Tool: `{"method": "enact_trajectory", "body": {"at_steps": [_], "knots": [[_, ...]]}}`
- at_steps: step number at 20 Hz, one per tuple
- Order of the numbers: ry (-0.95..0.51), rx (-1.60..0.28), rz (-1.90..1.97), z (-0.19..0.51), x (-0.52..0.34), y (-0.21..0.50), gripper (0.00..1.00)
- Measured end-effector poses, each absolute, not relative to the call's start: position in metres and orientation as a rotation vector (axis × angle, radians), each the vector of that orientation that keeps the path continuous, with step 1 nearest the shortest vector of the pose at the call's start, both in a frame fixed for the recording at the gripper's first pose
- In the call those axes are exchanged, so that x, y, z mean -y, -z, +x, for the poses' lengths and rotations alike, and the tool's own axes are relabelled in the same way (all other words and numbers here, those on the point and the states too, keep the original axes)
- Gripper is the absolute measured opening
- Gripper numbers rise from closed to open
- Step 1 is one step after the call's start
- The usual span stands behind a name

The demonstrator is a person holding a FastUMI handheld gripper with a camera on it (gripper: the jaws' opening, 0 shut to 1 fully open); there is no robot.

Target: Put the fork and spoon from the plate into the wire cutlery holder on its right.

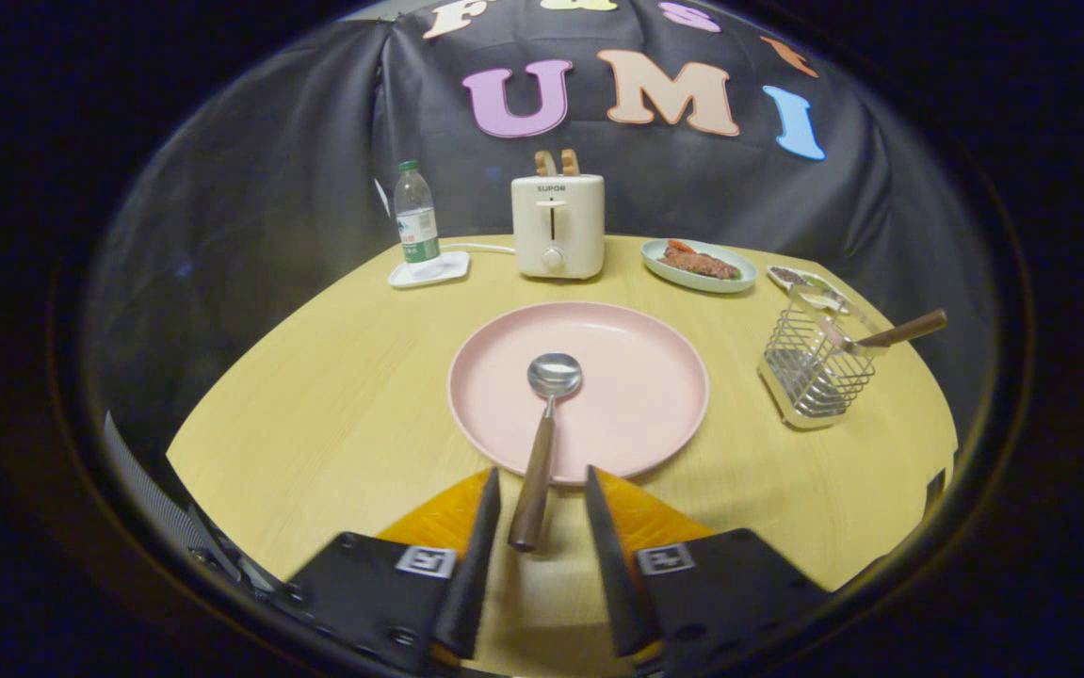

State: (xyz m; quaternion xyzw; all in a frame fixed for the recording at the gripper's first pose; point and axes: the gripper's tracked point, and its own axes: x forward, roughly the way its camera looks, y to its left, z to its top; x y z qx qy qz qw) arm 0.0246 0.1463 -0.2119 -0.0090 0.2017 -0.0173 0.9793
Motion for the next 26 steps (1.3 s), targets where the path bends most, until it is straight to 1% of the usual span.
{"method": "enact_trajectory", "body": {"at_steps": [2,6,7,10,12,18,26], "knots": [[0.041,-0.422,-0.023,0.025,-0.144,0.216,0.20],[0.059,-0.438,-0.012,0.025,-0.143,0.217,0.15],[0.056,-0.443,-0.016,0.024,-0.144,0.215,0.08],[0.051,-0.439,-0.010,0.019,-0.144,0.210,0.08],[0.045,-0.448,-0.006,0.020,-0.144,0.206,0.03],[0.051,-0.448,0.057,0.015,-0.125,0.179,0.03],[0.111,-0.419,0.063,-0.001,-0.066,0.129,0.04]]}}
